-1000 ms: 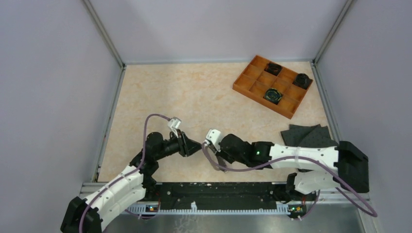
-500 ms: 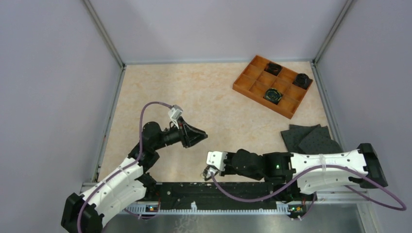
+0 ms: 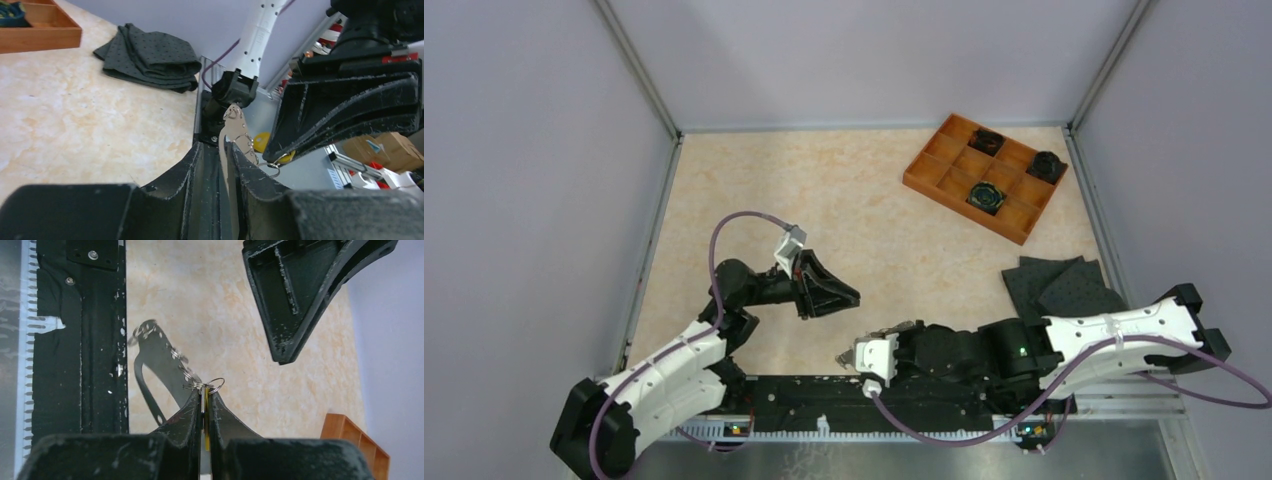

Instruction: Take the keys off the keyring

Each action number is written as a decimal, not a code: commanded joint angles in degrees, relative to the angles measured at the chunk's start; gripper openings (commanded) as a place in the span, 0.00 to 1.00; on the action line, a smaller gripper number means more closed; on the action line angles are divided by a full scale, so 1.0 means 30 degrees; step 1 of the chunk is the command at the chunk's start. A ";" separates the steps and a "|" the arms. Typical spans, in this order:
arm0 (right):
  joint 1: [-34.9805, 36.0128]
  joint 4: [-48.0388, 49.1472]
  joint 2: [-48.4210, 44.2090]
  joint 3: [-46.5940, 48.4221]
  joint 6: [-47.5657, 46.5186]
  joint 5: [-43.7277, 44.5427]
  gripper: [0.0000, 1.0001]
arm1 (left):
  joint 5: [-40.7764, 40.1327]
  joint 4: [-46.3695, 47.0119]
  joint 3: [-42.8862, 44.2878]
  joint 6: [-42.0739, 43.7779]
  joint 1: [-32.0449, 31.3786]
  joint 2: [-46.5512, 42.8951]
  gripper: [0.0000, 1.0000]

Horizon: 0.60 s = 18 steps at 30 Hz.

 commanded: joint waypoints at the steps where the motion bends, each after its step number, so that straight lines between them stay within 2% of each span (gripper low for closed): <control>1: 0.0408 -0.0212 -0.0256 0.1285 -0.0917 0.1302 0.00 | 0.1278 0.4044 -0.0514 -0.0895 -0.0756 0.0495 0.30; 9: 0.0766 -0.0423 -0.0393 0.1690 -0.1375 0.1462 0.00 | 0.0909 0.5205 -0.0865 -0.0468 -0.2416 0.1205 0.32; 18: 0.1110 -0.0797 -0.0500 0.2000 -0.1455 0.1801 0.00 | 0.0894 0.5230 -0.0692 -0.0081 -0.3070 0.1695 0.32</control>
